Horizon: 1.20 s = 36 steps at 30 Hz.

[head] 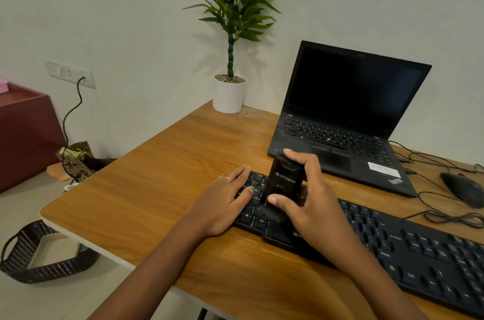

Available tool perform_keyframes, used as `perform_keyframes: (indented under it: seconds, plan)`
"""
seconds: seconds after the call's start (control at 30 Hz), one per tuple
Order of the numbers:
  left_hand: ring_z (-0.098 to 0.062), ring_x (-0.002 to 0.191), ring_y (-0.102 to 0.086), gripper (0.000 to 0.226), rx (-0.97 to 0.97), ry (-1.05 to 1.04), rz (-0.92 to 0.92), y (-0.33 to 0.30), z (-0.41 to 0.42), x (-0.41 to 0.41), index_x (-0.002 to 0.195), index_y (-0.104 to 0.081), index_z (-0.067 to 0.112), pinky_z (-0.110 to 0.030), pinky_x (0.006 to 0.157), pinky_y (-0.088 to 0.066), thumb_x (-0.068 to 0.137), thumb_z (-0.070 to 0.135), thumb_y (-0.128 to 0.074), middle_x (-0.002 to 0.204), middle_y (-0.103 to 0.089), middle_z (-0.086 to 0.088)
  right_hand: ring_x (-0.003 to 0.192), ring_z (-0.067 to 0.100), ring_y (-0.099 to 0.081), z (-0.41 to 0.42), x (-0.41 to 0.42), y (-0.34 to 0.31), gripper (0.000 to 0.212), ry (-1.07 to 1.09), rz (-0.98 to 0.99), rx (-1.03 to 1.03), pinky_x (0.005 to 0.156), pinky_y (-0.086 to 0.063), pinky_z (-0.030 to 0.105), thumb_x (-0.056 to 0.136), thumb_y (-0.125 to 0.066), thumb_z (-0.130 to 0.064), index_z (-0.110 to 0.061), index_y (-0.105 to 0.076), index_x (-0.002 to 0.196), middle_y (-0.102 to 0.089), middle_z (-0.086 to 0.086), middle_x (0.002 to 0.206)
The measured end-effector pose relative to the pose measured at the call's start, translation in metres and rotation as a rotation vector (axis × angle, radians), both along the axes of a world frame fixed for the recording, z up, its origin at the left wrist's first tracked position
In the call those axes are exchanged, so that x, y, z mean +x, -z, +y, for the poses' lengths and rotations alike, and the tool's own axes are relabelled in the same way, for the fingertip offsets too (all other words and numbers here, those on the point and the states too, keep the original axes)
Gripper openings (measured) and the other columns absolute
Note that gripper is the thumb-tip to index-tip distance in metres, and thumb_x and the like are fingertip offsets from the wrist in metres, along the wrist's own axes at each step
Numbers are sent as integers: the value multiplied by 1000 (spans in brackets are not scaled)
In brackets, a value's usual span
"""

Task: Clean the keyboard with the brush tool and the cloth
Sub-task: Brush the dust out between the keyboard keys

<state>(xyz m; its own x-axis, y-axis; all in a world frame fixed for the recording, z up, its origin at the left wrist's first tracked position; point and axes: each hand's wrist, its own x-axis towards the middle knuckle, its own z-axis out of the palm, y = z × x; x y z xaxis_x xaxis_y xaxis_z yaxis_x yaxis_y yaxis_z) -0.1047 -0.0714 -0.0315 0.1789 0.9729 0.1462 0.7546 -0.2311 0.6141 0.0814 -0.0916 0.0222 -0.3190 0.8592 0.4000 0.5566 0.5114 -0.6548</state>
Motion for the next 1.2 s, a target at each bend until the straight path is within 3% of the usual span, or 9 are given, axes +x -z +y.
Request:
perform_keyframes:
  seconds: [0.1, 0.27, 0.4, 0.57, 0.7, 0.87, 1.03, 1.2]
  plan:
    - [-10, 146, -17, 55, -5, -8, 8, 0, 0, 0, 155, -15, 28, -29, 119, -14, 104, 41, -30, 161, -14, 13, 91, 6, -58, 6, 0, 0, 70, 94, -41, 82, 72, -55, 25, 81, -70, -24, -40, -24, 131, -49, -17, 104]
    - [-10, 144, -22, 54, 17, 17, -1, -1, 0, 0, 155, -17, 27, -34, 119, -18, 104, 40, -30, 160, -17, 12, 97, 0, -57, -2, -7, 0, 68, -59, 26, -23, 77, -56, 28, 78, -73, -21, -47, -29, 123, -49, -27, 107]
    - [-11, 145, -18, 54, 1, -6, 13, -2, -2, 1, 155, -16, 27, -28, 118, -13, 104, 40, -31, 161, -14, 13, 92, 6, -59, 7, -6, 0, 69, 59, -44, 90, 73, -56, 28, 80, -70, -24, -46, -24, 127, -51, -17, 106]
    - [-10, 144, -20, 54, 5, 18, 3, -2, -1, 0, 155, -16, 27, -33, 119, -17, 104, 41, -29, 161, -15, 12, 95, 2, -58, 2, -8, -1, 69, -64, -1, -5, 75, -56, 28, 78, -73, -21, -47, -28, 124, -49, -25, 104]
    - [-12, 146, -17, 55, -6, -7, 29, -1, -1, 1, 155, -14, 27, -29, 118, -13, 104, 40, -30, 161, -13, 13, 89, 5, -58, 11, -3, -2, 70, 87, -62, 90, 70, -54, 23, 80, -70, -24, -39, -26, 132, -50, -16, 104]
    - [-11, 144, -21, 54, 8, 25, -1, 1, 1, -1, 155, -17, 30, -36, 119, -19, 104, 42, -29, 161, -16, 13, 101, 3, -57, 0, -6, -1, 70, -119, -5, -27, 78, -56, 29, 78, -73, -21, -48, -28, 124, -48, -26, 110]
    - [-13, 145, -18, 55, -18, -10, 28, 1, 0, 1, 155, -15, 28, -30, 118, -15, 104, 41, -30, 161, -13, 14, 87, 6, -59, 15, -2, -2, 72, 71, -76, 72, 69, -56, 27, 80, -70, -26, -39, -24, 134, -50, -13, 105]
    - [-11, 143, -25, 59, 11, 38, 4, 3, 2, -1, 154, -19, 31, -39, 119, -20, 99, 52, -22, 160, -19, 12, 101, 1, -56, 3, -8, -3, 71, -127, -82, 4, 80, -54, 24, 79, -72, -24, -49, -26, 127, -45, -27, 109]
